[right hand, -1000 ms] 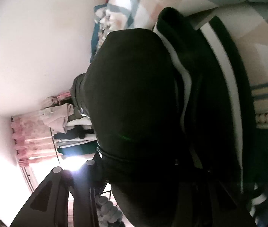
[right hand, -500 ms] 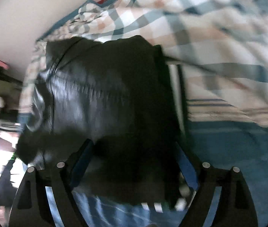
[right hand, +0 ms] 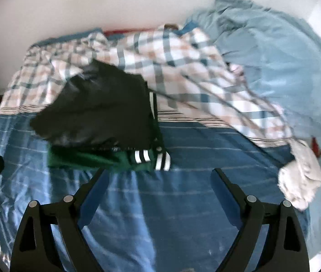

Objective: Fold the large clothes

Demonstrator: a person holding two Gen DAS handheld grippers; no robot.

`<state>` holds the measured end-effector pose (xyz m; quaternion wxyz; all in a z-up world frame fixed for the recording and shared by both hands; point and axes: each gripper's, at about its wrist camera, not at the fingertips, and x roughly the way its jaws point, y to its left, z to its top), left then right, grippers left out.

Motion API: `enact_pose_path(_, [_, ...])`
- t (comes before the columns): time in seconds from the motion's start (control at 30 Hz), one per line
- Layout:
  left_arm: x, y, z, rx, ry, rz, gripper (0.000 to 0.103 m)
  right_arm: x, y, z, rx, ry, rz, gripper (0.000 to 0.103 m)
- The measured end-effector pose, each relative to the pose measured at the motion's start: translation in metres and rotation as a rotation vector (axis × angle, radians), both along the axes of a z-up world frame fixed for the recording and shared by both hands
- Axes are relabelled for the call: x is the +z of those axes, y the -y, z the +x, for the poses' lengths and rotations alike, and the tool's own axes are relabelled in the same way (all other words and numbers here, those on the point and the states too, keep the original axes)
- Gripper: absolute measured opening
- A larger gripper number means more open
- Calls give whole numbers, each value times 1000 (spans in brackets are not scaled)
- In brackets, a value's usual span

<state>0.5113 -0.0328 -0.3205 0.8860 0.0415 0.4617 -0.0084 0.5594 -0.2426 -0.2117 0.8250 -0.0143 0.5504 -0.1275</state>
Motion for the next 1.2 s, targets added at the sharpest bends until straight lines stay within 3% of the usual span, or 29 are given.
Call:
enact_pose_path(0.3, [131,-10,-113,-43,66,-34,96,179,-22,-139,-37,145,-9,92])
enact_pose_path(0.5, [201,-17,-187,-52,99,-52,96,273,-31,-227,-37,219,-3,92])
enact_pose_path(0.67, [242,-19,-230,-44,146,-54,96,326,-37,-282,5,257,3,92])
enact_pose_path(0.87, [271,-20,-267,-33,202,-65,96,376,-39,-334,29,324,-5,92])
enact_pose_path(1.2, [288,-16,-298,-15,251,-59,96,409,-35,-375,55,388,-21,95])
